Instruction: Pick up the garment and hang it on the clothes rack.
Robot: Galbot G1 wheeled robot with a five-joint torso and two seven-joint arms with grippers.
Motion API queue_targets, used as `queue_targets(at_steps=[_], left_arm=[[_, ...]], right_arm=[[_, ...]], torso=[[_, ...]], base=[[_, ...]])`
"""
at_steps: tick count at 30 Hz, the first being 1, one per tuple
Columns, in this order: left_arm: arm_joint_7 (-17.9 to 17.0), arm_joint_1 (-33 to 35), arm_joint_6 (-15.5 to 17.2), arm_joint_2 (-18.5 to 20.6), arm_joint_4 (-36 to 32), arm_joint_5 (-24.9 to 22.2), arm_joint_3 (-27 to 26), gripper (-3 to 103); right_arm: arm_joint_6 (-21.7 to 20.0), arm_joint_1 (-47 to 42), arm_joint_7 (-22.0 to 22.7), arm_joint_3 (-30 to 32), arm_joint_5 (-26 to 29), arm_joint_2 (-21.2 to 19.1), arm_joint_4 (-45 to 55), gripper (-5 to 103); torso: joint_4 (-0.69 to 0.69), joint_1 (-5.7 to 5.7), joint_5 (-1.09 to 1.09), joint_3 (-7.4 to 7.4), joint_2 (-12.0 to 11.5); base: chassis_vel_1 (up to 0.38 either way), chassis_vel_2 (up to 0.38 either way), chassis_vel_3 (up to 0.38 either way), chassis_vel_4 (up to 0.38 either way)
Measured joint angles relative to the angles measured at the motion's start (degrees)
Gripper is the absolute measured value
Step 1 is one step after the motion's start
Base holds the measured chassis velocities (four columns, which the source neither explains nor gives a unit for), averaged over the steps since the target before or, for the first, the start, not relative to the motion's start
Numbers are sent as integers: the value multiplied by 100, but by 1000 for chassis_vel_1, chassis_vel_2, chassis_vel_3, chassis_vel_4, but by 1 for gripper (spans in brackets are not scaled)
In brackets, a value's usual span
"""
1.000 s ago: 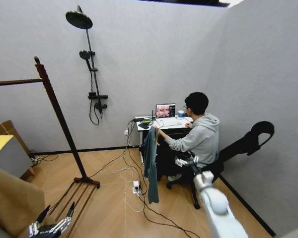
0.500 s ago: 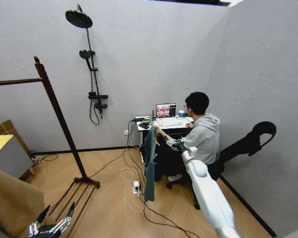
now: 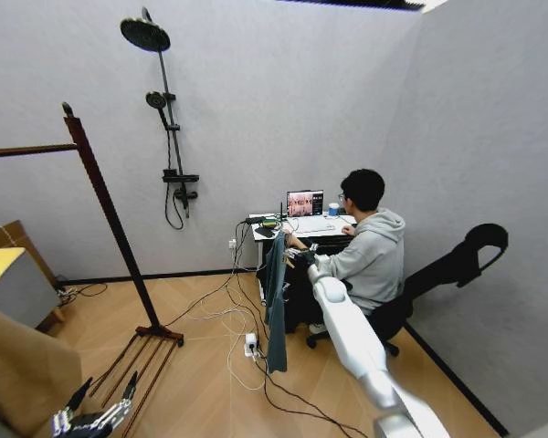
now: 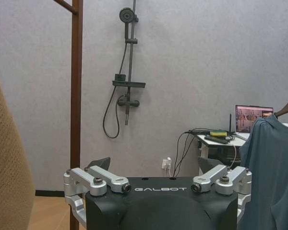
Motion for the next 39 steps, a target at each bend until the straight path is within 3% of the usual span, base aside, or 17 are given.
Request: queue_targets(at_steps=[3,9,12,13,15,19,22,23,29,32,39], left_arm=[[0,0,0,0,0,0,0,100],[0,0,0,0,0,0,0,100],[0,0,0,0,0,0,0,100],[0,0,0,0,0,0,0,100],[0,0,0,0,0,0,0,100],[0,0,0,0,0,0,0,100],[0,0,0,0,0,0,0,100],[0,0,0,0,0,0,0,100],[0,0,0,0,0,0,0,100],[0,0,0,0,0,0,0,100],[0,0,0,0,0,0,0,100]], right_arm=[[6,42,230,-63,74,42,-37,101],[-170,-83,382,-137,300,30,96,88],[-265,-241,352,-127,486,-3,229,71],[-265,-241,352,-127,486,-3,229,71],[-268,-307,319,-118,502,-36,312,60],[-283,-366,312,-119,510,-74,439,49],[-314,-473,319,-154,511,-153,685,33],[-314,-473,319,-154,511,-153,685,33],[-625,-845,374,-212,684,-305,1450,7],[-668,-951,386,-189,718,-329,1562,1],[-673,-1017,379,-110,737,-374,1567,0]], torso=[[-1,0,0,0,0],[-1,-1,1,0,1],[-1,-1,2,0,1],[-1,-1,2,0,1],[-1,-1,1,0,1],[-1,-1,1,0,1],[-1,-1,1,0,1],[-1,-1,1,0,1],[-1,-1,1,-1,1],[-1,-1,2,0,1],[-1,-1,2,0,1]], base=[[0,0,0,0],[0,0,0,0],[0,0,0,0],[0,0,0,0],[0,0,0,0],[0,0,0,0],[0,0,0,0],[0,0,0,0],[0,0,0,0],[0,0,0,0],[0,0,0,0]])
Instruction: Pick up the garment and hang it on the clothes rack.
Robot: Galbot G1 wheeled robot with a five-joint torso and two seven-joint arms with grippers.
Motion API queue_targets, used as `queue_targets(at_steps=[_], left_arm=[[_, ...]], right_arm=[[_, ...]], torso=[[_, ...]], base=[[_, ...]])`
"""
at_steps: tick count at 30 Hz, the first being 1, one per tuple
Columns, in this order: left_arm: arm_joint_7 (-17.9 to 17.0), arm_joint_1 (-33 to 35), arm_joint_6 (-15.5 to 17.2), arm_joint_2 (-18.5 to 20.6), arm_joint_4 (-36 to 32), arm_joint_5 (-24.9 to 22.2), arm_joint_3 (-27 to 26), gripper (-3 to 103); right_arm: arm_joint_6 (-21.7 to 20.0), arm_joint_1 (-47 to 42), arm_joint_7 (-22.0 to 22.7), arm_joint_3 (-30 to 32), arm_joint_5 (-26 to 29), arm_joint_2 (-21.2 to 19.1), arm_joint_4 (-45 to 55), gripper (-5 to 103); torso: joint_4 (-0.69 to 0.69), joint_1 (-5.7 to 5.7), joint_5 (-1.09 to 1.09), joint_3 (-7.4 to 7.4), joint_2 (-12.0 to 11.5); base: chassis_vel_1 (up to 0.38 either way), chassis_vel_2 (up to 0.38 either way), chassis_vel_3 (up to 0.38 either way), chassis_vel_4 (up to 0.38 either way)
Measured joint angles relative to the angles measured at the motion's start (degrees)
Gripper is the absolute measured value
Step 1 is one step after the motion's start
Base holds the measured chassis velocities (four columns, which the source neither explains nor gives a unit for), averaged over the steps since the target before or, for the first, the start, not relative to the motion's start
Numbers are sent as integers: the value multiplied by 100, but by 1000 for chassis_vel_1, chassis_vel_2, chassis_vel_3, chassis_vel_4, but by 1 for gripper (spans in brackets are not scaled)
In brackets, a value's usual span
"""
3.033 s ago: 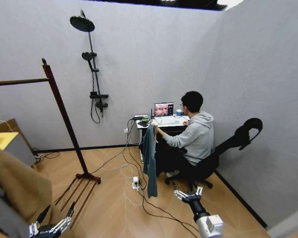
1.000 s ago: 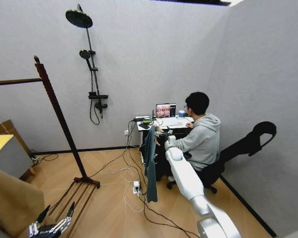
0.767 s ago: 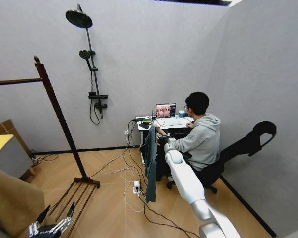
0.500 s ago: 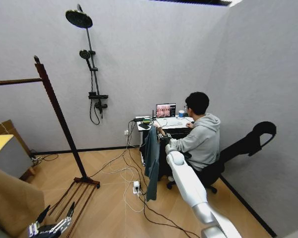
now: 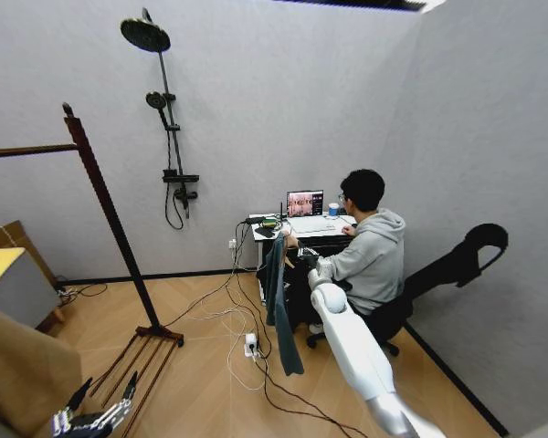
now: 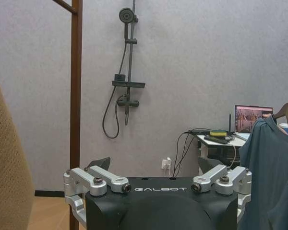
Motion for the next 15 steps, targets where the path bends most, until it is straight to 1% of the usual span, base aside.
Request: queue_targets(at_steps=[3,4,5,7,8,10,11,12,13,15], left_arm=[[0,0,0,0,0,0,0,100],[0,0,0,0,0,0,0,100],[0,0,0,0,0,0,0,100],[0,0,0,0,0,0,0,100],[0,0,0,0,0,0,0,100],[0,0,0,0,0,0,0,100],[0,0,0,0,0,0,0,100],[0,0,0,0,0,0,0,100],[0,0,0,0,0,0,0,100],[0,0,0,0,0,0,0,100]], right_arm=[[-66,-52,-10,-43,49,-30,171,0],[-180,-98,-45,-54,105,-52,309,-3],[-180,-98,-45,-54,105,-52,309,-3],[-352,-194,-80,-95,230,-104,550,7],[-352,-194,-80,-95,230,-104,550,7],[-399,-238,-79,-131,254,-143,616,17],[-399,-238,-79,-131,254,-143,616,17],[-406,-232,-78,-143,231,-154,589,22],[-406,-232,-78,-143,231,-154,589,22],[-387,-134,-78,-149,142,-144,421,33]], torso=[[0,0,0,0,0],[1,0,0,0,0],[1,0,0,0,0],[1,0,-1,0,0],[1,0,-1,0,0],[0,0,0,0,0],[0,0,0,0,0],[0,0,0,0,0],[0,0,0,0,0],[0,0,0,0,0]], base=[[0,0,0,0],[0,0,0,0],[0,0,0,0],[0,0,0,0],[0,0,0,0],[0,0,0,0],[0,0,0,0],[0,0,0,0],[0,0,0,0],[0,0,0,0]])
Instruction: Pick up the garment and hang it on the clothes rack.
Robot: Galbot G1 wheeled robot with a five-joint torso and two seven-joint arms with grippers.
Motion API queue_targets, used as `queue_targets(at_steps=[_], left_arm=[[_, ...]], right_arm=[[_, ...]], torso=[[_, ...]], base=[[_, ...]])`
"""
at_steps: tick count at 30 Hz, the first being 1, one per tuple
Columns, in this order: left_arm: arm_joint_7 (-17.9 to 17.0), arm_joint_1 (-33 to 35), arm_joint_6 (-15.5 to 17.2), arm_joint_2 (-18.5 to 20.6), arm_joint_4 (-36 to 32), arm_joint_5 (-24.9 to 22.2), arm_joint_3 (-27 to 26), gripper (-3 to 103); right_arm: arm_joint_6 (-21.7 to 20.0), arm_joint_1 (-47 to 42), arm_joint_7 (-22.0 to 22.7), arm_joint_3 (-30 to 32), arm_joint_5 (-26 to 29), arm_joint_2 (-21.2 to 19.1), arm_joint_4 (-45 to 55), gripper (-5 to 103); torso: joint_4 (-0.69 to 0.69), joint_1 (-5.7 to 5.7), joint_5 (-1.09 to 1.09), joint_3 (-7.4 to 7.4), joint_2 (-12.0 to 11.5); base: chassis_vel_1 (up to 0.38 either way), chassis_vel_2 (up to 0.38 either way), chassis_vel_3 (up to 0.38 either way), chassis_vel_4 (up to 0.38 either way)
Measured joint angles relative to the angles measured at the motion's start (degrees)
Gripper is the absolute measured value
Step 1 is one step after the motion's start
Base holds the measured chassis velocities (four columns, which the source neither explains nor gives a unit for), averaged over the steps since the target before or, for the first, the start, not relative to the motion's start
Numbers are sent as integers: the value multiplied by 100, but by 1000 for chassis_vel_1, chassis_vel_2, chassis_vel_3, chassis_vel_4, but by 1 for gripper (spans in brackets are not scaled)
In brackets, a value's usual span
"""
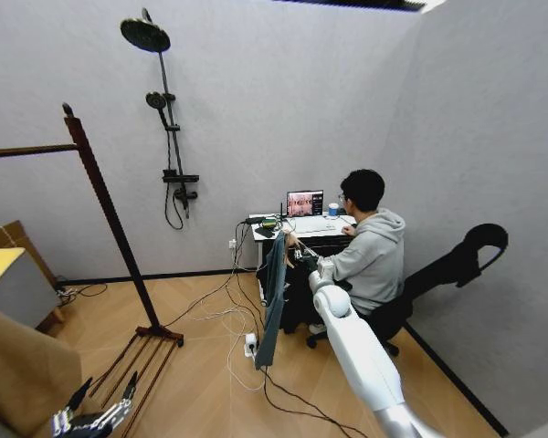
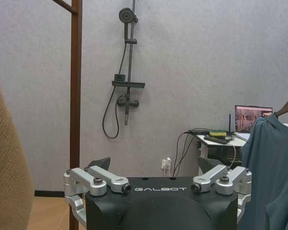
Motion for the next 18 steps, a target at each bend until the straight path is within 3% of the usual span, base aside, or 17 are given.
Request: queue_targets(at_steps=[1,3,6,10,14,18], left_arm=[[0,0,0,0,0,0,0,100],[0,0,0,0,0,0,0,100],[0,0,0,0,0,0,0,100],[0,0,-1,0,0,0,0,100],[0,0,0,0,0,0,0,100],[0,0,0,0,0,0,0,100]], right_arm=[[0,0,0,0,0,0,0,33],[56,123,-42,-35,-19,23,-189,50],[96,201,-161,-53,-22,27,-318,55],[152,373,-535,-80,-21,21,-576,71],[152,511,-549,-102,-16,69,-770,89],[151,651,-461,-102,-49,133,-988,98]], torso=[[0,0,0,0,0],[1,0,0,0,0],[1,0,0,0,0],[1,0,0,0,0],[0,0,0,0,0],[1,0,0,0,0]], base=[[0,0,0,0],[0,0,0,0],[0,0,0,0],[0,0,0,0],[0,0,0,0],[0,0,0,0]])
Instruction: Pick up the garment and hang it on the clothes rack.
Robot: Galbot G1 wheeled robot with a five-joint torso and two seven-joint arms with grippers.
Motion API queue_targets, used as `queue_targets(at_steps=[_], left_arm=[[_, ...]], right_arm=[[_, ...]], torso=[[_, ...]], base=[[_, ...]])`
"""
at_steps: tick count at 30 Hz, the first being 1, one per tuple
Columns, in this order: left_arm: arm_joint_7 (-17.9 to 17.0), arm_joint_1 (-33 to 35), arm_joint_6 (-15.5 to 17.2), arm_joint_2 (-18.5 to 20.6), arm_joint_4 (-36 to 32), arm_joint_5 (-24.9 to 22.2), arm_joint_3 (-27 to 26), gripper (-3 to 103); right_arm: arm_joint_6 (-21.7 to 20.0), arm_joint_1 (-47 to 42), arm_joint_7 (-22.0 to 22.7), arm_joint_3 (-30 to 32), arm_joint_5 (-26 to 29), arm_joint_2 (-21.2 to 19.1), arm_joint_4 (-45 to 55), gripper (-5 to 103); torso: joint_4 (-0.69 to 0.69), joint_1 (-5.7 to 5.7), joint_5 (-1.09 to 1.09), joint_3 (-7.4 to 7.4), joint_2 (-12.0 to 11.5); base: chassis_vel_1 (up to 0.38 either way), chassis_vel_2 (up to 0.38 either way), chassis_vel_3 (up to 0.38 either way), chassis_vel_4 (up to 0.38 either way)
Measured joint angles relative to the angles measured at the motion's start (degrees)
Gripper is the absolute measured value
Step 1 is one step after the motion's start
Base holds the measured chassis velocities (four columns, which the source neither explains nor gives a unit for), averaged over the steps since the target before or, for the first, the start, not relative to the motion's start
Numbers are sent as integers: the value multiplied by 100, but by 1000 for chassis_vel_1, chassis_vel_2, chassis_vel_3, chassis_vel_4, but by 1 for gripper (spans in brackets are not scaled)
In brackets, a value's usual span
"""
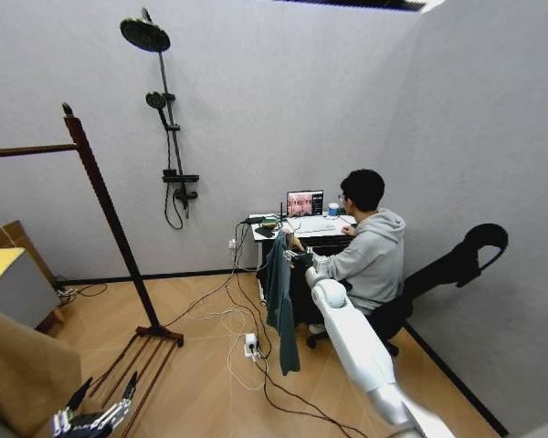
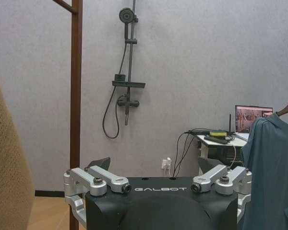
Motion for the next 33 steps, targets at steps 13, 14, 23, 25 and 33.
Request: queue_targets(at_steps=[13,14,23,25,33], left_arm=[[0,0,0,0,0,0,0,100],[0,0,0,0,0,0,0,100],[0,0,0,0,0,0,0,100],[0,0,0,0,0,0,0,100],[0,0,0,0,0,0,0,100]], right_arm=[[128,255,-28,52,-240,23,-411,60],[128,255,-29,58,-237,16,-414,55],[133,193,-39,114,-218,-24,-393,27],[138,164,-39,125,-209,-36,-388,16],[129,41,78,110,-72,-90,-86,10]], torso=[[0,0,0,0,0],[0,0,0,0,0],[0,0,0,0,0],[-1,0,0,0,0],[-1,1,0,1,0]], base=[[0,0,0,0],[0,0,0,0],[0,0,0,0],[0,0,0,0],[0,0,0,0]])
